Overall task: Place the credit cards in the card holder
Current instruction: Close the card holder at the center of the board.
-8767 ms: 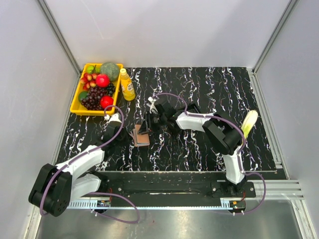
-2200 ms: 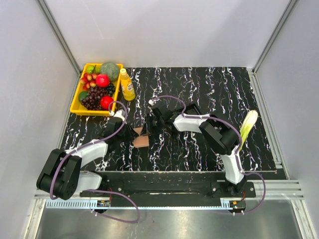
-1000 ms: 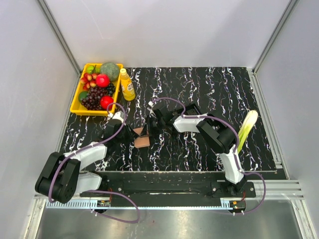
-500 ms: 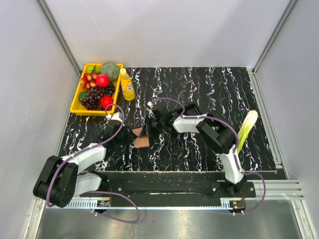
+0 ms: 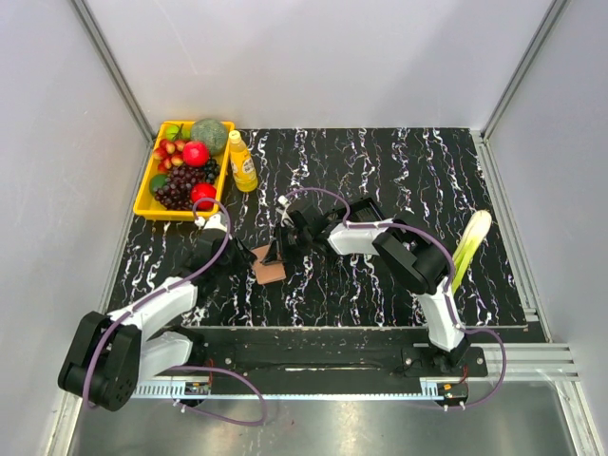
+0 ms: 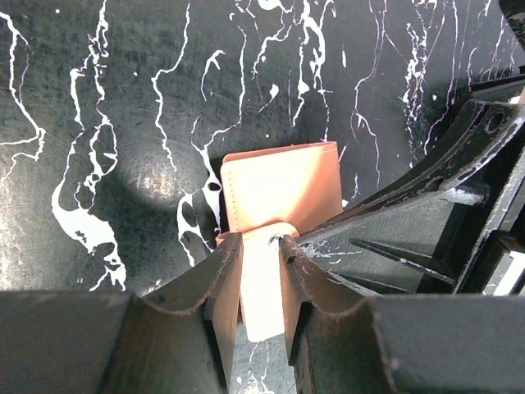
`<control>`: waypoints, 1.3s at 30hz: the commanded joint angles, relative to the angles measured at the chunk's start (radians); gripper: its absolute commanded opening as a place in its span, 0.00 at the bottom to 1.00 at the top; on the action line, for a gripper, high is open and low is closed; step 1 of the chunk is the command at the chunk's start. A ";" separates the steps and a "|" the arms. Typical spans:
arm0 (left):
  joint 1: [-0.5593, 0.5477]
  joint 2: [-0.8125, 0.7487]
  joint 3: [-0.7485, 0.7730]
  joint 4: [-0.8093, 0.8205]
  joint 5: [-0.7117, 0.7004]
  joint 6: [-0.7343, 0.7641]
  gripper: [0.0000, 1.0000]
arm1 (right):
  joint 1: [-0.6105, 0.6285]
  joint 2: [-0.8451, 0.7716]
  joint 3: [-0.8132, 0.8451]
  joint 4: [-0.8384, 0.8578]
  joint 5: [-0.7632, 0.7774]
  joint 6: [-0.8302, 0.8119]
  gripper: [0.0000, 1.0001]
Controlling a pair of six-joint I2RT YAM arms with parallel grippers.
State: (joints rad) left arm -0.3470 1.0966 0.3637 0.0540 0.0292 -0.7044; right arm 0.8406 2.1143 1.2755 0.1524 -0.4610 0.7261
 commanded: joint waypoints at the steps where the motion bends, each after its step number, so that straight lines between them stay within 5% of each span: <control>1: 0.009 -0.014 0.011 0.003 -0.015 0.008 0.29 | 0.012 -0.057 0.019 -0.017 0.033 -0.025 0.00; 17: 0.008 0.080 0.032 0.063 0.072 0.055 0.22 | 0.023 -0.062 0.035 -0.206 0.180 -0.014 0.00; 39: 0.008 0.013 0.049 0.037 0.051 0.059 0.23 | 0.054 -0.155 -0.001 -0.114 0.183 -0.067 0.00</control>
State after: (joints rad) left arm -0.3443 1.1313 0.3794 0.0654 0.0822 -0.6548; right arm 0.8856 2.0205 1.2835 0.0322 -0.3153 0.6613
